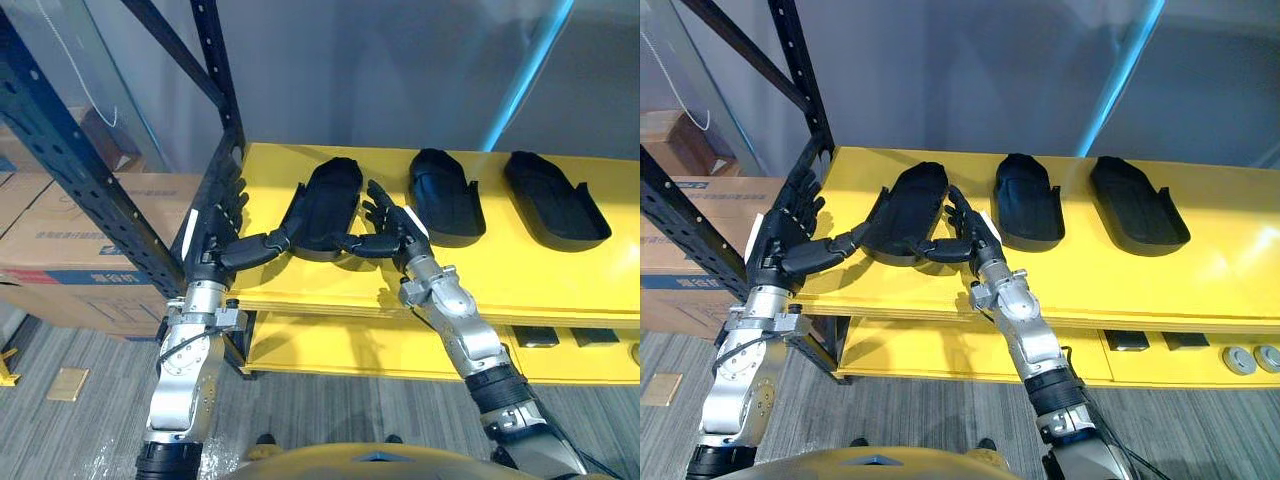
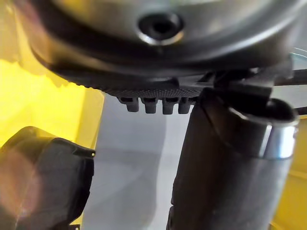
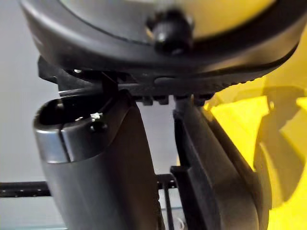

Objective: Walk over and take three plastic housings, then place them on the shelf

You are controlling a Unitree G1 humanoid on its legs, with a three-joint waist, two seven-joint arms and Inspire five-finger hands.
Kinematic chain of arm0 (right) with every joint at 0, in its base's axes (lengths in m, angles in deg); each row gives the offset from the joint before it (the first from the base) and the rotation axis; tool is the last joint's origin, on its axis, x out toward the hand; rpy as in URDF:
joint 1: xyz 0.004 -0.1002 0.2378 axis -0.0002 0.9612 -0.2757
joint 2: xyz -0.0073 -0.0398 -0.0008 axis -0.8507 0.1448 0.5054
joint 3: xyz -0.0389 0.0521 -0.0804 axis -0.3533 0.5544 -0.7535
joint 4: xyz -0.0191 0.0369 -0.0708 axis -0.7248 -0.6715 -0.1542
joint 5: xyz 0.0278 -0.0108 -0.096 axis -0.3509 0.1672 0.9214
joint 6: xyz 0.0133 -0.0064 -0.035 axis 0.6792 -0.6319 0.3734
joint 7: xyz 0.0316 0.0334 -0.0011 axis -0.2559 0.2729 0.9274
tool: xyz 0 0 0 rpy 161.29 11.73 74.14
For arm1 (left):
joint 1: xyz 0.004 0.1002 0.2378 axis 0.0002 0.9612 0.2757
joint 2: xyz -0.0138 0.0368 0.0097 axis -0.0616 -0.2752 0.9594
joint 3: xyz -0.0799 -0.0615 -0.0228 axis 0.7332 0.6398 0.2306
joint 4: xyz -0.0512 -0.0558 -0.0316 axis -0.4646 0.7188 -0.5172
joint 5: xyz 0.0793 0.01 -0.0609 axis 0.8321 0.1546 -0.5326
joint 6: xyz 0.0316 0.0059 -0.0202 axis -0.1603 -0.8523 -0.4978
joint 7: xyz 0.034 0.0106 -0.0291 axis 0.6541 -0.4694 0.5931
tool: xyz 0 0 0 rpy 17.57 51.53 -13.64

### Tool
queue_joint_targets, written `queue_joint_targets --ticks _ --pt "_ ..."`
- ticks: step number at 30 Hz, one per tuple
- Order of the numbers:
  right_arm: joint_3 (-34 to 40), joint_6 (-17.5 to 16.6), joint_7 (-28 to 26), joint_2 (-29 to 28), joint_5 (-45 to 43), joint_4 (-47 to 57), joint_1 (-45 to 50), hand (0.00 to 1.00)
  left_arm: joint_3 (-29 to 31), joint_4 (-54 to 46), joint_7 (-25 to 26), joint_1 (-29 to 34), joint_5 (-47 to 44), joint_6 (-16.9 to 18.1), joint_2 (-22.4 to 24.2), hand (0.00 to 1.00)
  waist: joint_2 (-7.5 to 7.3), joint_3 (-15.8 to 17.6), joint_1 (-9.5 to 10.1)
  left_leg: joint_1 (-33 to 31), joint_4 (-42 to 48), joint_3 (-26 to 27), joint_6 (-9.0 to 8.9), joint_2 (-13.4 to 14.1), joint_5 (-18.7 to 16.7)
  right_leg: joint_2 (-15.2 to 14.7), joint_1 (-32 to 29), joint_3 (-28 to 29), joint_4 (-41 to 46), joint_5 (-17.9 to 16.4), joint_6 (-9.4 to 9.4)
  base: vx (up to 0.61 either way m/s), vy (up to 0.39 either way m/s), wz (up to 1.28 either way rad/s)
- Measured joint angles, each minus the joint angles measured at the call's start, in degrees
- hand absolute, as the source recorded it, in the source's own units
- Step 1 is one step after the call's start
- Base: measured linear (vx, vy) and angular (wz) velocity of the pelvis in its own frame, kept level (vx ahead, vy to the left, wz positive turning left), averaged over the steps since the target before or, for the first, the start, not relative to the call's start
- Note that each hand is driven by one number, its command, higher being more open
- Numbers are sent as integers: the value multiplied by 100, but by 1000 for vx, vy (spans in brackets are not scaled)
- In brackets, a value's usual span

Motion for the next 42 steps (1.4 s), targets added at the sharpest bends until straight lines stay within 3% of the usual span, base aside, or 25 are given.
queue_joint_targets --ticks 8,14,32,42 --pt "40 -1 248 30 219 -678 -713 100 -139 233 -192 138 2 -8 -74 100 57 37 17 -72 -5 -141 -6 13 73 0 -4 -147 79 -53 -69 -35 -4 9" --pt "84 -1 298 194 217 -930 -1037 100 -267 303 -396 138 2 -39 -110 100 132 117 150 -146 0 -247 -8 15 121 -1 -13 -257 89 -52 -69 -24 -6 9" --pt "90 -209 -423 645 198 -2264 -2249 100 -604 920 -727 71 -313 -151 -434 100 130 464 353 -356 223 -451 -30 63 115 44 20 -392 101 -48 -74 -13 -4 4" --pt "-27 -481 -659 699 195 -2702 -2771 100 -884 1295 -870 -609 -684 -150 -557 100 172 659 425 -416 415 -422 -67 133 43 102 -9 -333 126 -46 -81 -13 -2 -2"
